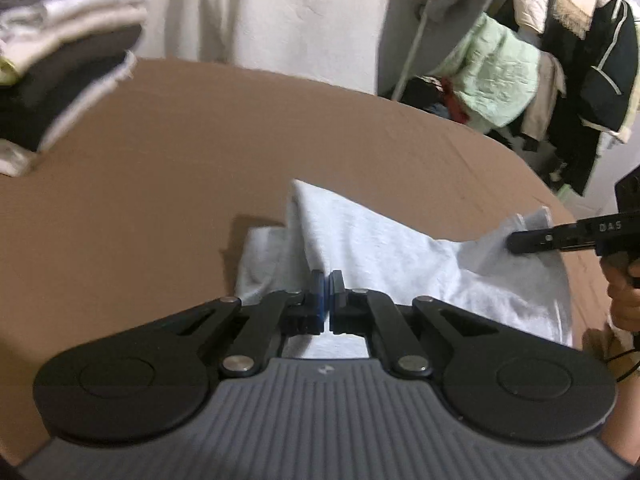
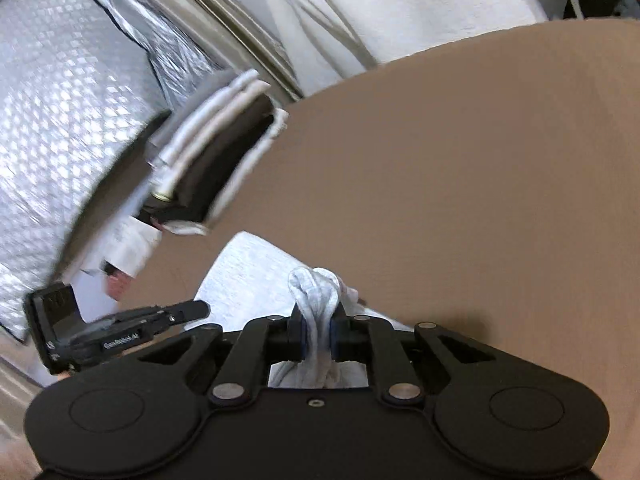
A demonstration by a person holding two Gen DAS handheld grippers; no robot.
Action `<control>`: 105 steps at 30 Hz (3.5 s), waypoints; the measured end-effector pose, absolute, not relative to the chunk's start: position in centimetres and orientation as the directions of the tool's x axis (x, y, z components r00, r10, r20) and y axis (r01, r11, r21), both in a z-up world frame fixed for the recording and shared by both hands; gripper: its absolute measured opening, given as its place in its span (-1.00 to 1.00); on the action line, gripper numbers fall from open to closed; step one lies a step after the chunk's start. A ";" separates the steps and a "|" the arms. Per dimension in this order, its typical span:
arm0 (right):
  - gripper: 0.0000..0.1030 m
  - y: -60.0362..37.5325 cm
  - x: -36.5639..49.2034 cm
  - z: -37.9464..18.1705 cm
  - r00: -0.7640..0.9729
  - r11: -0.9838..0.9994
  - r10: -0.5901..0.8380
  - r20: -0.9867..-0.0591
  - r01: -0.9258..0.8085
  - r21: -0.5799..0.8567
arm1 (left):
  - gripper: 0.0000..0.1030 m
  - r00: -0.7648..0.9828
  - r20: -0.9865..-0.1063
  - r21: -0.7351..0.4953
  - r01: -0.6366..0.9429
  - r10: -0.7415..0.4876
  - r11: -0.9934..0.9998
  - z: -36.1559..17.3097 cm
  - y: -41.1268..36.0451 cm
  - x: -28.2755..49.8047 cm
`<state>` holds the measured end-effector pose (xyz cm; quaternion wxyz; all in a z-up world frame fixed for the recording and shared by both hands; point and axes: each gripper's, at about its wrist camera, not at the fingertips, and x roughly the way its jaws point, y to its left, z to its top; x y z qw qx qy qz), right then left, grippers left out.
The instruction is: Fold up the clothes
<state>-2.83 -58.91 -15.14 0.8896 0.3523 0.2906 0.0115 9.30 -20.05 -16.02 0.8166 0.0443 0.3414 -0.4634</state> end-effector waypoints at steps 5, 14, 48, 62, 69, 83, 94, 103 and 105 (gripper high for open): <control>-0.74 -58.9 -1.9 -15.8 0.794 0.765 0.216 -0.569 0.225 0.604 | -0.97 0.350 -0.710 -0.232 0.702 -0.611 0.673 -19.0 -19.1 10.0; -0.10 -57.3 -0.6 -16.2 0.595 0.830 -0.075 -0.800 0.482 0.281 | -0.86 0.400 -0.682 -0.200 0.704 -0.613 0.682 -17.9 -20.1 9.5; 0.86 -52.4 -2.9 -17.9 0.551 0.895 0.012 -0.834 0.367 0.255 | -0.94 0.414 -0.677 -0.124 0.751 -0.608 0.649 -19.9 -26.5 13.3; 0.75 -51.7 -6.4 -12.9 0.847 0.899 0.015 -0.531 0.221 0.378 | 0.10 0.249 -0.512 -0.595 0.587 -0.822 0.548 -16.5 -19.2 12.5; 0.13 -51.1 -2.1 -17.9 0.679 0.911 -0.040 -0.733 0.325 0.252 | 0.06 0.338 -0.741 -0.223 0.692 -0.581 0.687 -18.3 -23.5 9.3; 0.35 -55.7 -10.1 -17.2 0.730 0.651 -0.049 -0.682 0.541 0.532 | 0.48 0.115 -0.678 -0.667 0.318 -0.726 0.673 -20.2 -13.9 11.4; 0.55 -56.6 -10.2 -21.1 0.748 0.426 0.160 -0.644 0.536 0.728 | 0.80 0.084 -0.718 -0.640 0.311 -0.691 0.703 -21.8 -14.8 12.2; 0.66 -56.9 -7.8 -24.4 0.750 0.306 0.282 -0.599 0.521 0.797 | 0.30 0.136 -0.634 -0.696 0.328 -0.761 0.638 -22.7 -17.8 12.4; 0.65 -56.7 -6.7 -24.1 0.759 0.363 0.252 -0.600 0.500 0.786 | -0.22 0.152 -0.648 -0.649 0.403 -0.746 0.645 -22.4 -18.6 12.1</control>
